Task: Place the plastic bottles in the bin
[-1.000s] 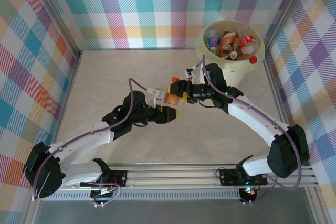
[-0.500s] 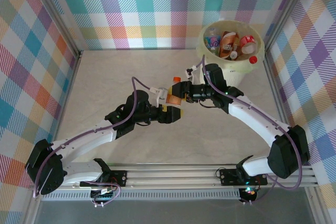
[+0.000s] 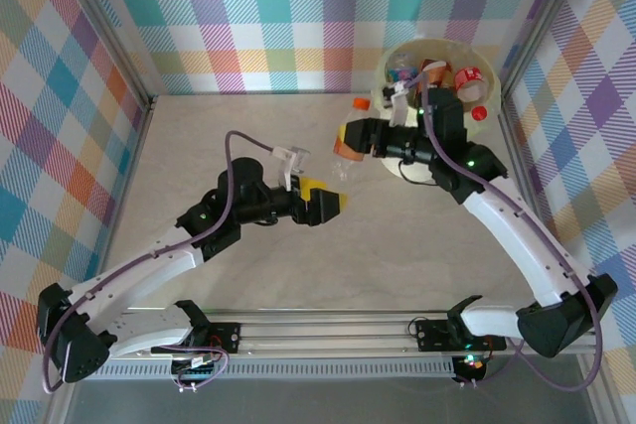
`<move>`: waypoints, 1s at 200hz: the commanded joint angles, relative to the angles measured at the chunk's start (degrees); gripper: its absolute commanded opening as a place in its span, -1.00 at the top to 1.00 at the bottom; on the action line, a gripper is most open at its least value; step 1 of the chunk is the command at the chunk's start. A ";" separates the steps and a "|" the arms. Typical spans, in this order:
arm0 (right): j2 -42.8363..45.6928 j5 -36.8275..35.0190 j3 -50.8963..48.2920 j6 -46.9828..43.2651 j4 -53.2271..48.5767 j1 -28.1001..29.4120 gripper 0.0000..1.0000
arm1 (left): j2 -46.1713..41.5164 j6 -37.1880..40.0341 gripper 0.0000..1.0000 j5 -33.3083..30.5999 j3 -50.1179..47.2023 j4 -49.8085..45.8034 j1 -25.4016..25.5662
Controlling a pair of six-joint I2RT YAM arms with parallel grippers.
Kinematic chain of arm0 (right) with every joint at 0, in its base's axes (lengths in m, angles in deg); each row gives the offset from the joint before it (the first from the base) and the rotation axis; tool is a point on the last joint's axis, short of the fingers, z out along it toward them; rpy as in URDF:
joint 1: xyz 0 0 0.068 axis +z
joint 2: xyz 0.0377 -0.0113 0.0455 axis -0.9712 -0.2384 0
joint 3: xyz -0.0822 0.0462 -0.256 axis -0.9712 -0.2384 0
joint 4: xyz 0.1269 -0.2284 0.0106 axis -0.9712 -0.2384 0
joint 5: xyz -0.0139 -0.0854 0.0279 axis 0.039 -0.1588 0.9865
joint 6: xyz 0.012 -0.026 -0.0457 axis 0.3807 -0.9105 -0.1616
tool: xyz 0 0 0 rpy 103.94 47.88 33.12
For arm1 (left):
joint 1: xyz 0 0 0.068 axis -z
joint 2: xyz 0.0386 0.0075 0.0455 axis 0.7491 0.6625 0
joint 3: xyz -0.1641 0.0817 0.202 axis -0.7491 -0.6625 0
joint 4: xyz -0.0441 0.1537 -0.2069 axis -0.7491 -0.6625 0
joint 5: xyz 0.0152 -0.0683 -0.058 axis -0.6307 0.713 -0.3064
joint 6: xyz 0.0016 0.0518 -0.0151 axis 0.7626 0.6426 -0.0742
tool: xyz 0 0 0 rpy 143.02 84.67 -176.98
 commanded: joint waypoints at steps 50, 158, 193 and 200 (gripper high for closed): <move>-3.44 -27.21 14.56 -17.87 0.30 -2.36 -0.04 | -4.60 5.51 -1.00 -1.00 4.04 -5.98 0.93; -25.98 -35.48 37.62 -20.37 6.46 -11.64 0.01 | -7.97 5.40 -1.00 -0.64 2.03 -9.60 0.97; -34.55 -37.87 47.88 -20.43 4.82 -12.79 0.01 | -9.40 5.12 -1.00 -1.41 1.36 -10.60 0.90; -36.40 -38.38 50.25 -20.55 3.69 -13.05 0.01 | -9.56 5.00 -1.00 -1.72 1.18 -10.76 1.02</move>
